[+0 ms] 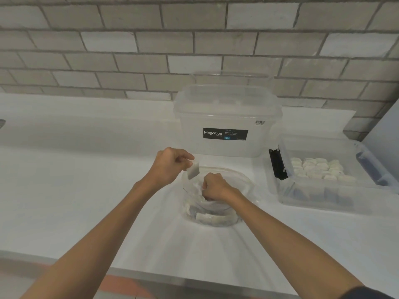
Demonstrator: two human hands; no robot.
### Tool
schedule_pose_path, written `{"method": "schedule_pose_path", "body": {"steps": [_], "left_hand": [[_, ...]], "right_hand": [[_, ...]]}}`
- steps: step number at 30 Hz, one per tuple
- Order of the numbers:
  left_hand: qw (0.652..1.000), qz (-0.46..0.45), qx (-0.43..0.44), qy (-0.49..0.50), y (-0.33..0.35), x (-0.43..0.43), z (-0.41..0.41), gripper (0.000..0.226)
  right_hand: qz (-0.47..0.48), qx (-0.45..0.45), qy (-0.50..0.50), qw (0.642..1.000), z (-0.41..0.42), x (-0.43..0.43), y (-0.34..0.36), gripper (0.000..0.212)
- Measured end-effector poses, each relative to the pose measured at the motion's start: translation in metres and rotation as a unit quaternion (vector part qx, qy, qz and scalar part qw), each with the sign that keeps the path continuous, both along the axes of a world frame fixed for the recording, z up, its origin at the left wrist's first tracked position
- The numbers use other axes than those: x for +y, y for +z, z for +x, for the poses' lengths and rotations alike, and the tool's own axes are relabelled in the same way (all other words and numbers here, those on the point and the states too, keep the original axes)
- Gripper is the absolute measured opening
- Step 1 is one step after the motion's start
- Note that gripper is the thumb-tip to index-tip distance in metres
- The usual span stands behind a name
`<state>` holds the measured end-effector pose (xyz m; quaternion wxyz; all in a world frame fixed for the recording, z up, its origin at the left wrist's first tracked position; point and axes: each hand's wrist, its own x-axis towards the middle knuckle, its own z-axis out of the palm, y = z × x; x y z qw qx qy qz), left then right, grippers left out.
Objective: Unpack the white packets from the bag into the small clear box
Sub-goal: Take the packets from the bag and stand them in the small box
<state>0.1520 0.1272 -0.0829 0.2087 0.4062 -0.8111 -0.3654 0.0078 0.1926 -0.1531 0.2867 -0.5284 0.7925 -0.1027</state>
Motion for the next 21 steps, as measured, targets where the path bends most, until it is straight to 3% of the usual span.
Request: {"method": "schedule_pose_path", "body": {"steps": [6,12,15,21], "left_hand": [[1.0,-0.027,-0.005,0.009,0.007,0.003,0.003,0.013],[0.999,-0.032,-0.036,-0.023,0.01,0.003,-0.002,0.03],[0.999,-0.015,-0.029,-0.034,0.013,0.009,-0.012,0.026],[0.993,0.048,0.007,-0.11,0.017,0.032,-0.043,0.006]], "right_hand": [[-0.012,-0.037,-0.015,0.999,-0.016,0.009,0.02,0.015],[-0.108,-0.105,-0.072,0.986,-0.05,0.035,0.061,0.011],[-0.149,-0.154,-0.092,0.972,-0.065,0.049,0.086,0.007],[-0.202,-0.047,-0.023,0.978,-0.077,0.063,0.12,0.01]]}}
